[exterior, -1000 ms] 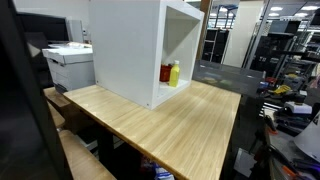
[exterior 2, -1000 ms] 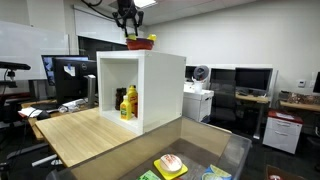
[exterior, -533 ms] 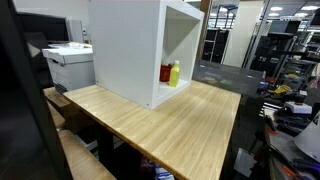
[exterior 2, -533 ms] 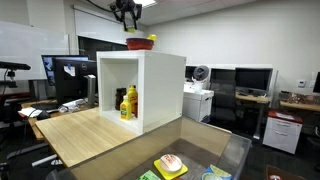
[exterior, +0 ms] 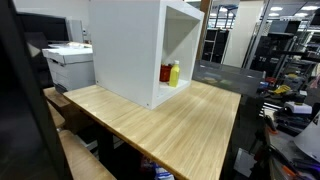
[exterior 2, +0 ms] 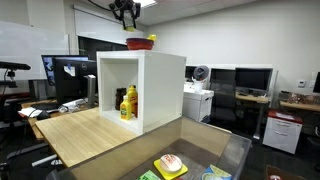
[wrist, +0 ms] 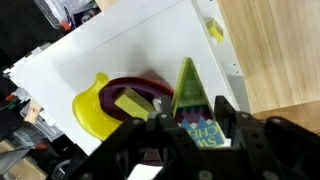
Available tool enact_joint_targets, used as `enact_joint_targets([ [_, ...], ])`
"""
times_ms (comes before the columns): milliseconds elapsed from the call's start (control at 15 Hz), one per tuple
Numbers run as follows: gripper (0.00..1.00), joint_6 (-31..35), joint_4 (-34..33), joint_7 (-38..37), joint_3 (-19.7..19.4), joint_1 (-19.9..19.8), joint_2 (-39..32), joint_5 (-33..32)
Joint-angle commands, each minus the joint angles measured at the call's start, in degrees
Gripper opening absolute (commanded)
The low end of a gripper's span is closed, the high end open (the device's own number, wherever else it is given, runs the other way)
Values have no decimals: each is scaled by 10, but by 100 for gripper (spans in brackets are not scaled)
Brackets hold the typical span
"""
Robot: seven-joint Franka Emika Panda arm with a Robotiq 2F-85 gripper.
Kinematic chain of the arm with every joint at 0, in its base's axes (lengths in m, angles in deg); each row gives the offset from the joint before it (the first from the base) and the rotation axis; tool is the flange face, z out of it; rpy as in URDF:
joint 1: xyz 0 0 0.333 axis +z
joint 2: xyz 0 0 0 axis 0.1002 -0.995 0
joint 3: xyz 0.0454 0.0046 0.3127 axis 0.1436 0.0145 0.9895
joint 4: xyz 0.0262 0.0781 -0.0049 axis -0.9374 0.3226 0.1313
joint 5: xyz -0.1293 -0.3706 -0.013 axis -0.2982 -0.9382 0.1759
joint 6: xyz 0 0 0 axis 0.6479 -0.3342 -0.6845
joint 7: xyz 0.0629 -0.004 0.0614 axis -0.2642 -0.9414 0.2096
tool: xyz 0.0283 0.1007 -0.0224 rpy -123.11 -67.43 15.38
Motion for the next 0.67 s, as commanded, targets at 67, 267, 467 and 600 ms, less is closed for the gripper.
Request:
enact_joint_targets([
  [67, 22, 7, -11, -23, 6, 7, -11, 8],
  [267, 47, 0, -5, -16, 5, 7, -8, 4],
  [467, 47, 3, -7, -18, 6, 8, -9, 8],
  [600, 47, 3, -9, -18, 6, 8, -9, 9],
])
